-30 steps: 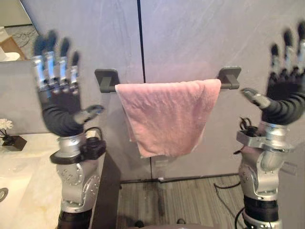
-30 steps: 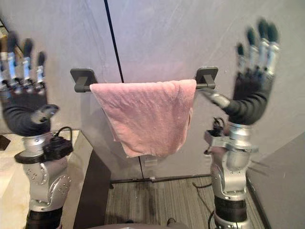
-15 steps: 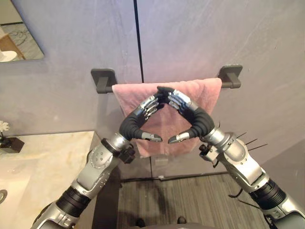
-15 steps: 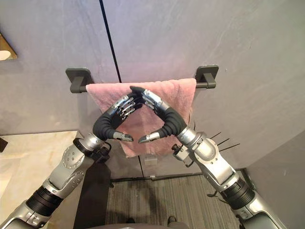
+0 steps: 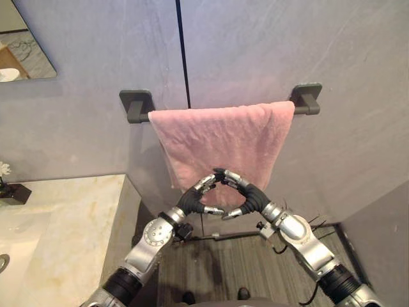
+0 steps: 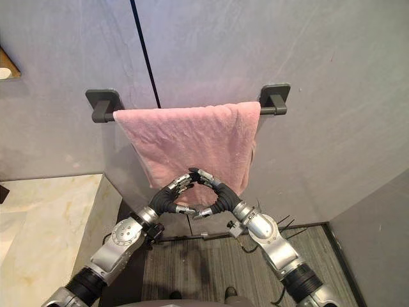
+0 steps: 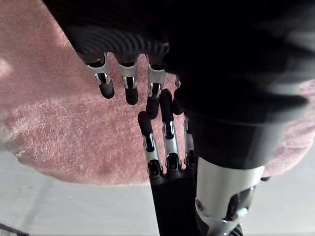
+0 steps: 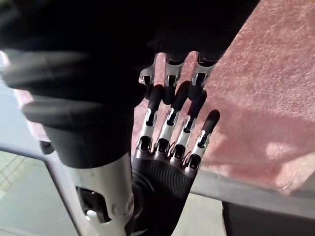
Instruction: Organize washtable
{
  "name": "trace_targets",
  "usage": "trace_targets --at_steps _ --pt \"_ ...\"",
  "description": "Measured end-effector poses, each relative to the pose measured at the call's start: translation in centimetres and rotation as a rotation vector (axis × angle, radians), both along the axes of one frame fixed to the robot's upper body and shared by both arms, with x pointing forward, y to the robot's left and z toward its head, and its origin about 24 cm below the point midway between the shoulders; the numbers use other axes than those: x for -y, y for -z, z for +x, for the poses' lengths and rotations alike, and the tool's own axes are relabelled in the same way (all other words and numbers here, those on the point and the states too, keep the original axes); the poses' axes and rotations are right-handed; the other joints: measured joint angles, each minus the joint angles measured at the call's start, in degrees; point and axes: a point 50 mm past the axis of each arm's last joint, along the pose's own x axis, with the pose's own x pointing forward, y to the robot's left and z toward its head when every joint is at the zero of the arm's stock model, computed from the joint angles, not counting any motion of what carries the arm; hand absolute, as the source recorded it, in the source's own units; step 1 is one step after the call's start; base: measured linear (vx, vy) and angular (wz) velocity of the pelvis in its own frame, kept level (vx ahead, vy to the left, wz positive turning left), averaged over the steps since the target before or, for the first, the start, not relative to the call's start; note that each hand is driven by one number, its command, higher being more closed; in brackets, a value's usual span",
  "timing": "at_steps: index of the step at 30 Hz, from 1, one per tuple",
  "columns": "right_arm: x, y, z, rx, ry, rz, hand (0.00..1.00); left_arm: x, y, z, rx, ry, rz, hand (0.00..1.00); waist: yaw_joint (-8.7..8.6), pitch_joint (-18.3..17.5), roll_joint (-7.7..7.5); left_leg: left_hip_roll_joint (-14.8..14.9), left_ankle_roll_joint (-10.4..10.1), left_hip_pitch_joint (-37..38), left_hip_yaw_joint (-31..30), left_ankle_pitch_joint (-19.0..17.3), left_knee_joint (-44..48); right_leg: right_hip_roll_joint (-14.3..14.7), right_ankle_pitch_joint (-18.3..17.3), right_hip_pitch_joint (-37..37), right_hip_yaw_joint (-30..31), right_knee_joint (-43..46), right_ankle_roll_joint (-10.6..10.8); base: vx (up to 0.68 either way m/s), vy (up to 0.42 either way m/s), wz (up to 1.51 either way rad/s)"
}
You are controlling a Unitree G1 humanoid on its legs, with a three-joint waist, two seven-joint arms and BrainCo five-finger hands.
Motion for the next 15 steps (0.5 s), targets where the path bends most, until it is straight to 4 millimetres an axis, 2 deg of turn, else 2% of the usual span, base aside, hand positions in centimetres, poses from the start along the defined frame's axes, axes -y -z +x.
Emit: trace_targets --at_steps 5,8,9,10,11,12,13,15 --pt "0.0 0.0 0.6 0.021 0.079 0.013 0.0 0.5 -0.1 0.4 0.041 -0.075 0.031 0.0 -0.03 0.0 0.0 0.0 0.0 -0.2 -0.1 0.0 0.0 0.0 0.0 0.0 -0.2 -0.2 0.0 0.0 0.0 0.0" --pt "0.5 0.0 0.8 0.025 0.151 0.05 0.0 0.2 -0.4 1.2 0.067 -0.158 0.024 0.0 0.07 0.0 0.0 0.0 0.0 -0.2 -0.2 0.0 0.0 0.0 0.0 0.0 -0.3 -0.2 0.0 0.0 0.0 0.0" --pt "1.2 0.0 0.9 0.027 0.194 0.058 0.0 -0.4 -0.5 1.5 0.069 -0.207 0.015 0.0 0.1 0.0 0.0 0.0 0.0 -0.2 -0.3 0.0 0.0 0.0 0.0 0.0 -0.3 -0.2 0.0 -0.04 -0.022 0.01" --pt "3.5 -0.1 1.1 0.033 0.322 0.078 0.0 -2.7 -0.9 2.2 0.086 -0.34 0.006 0.0 0.02 0.0 0.0 0.0 0.0 -0.2 -0.3 0.0 0.0 0.0 0.0 0.0 -0.3 -0.1 0.0 -0.04 -0.022 0.0" --pt "4.3 -0.1 1.1 0.036 0.359 0.079 0.0 -3.5 -1.1 2.3 0.093 -0.376 0.006 0.0 0.01 0.0 0.0 0.0 0.0 -0.2 -0.3 0.0 0.0 0.0 0.0 0.0 -0.3 -0.1 0.0 -0.05 -0.025 0.0" --pt "6.1 -0.2 1.1 0.041 0.445 0.079 0.0 -5.1 -1.4 2.5 0.108 -0.446 0.011 0.0 0.0 0.0 0.0 0.0 0.0 -0.2 -0.3 0.0 0.0 0.0 0.0 0.0 -0.3 -0.1 0.0 -0.04 -0.02 0.0" --pt "7.4 -0.3 1.0 0.05 0.506 0.081 0.0 -6.0 -1.5 2.6 0.117 -0.483 0.022 0.0 -0.01 0.0 -0.01 0.0 0.0 -0.2 -0.3 0.0 0.0 0.0 0.0 0.0 -0.3 -0.1 0.0 -0.04 -0.024 0.0" --pt "8.4 -0.4 0.9 0.058 0.554 0.082 0.0 -6.5 -1.6 2.6 0.122 -0.508 0.026 0.0 -0.06 0.0 -0.01 0.0 0.0 -0.1 -0.3 0.0 0.0 0.0 0.0 0.0 -0.3 -0.1 0.0 -0.02 -0.01 0.0"
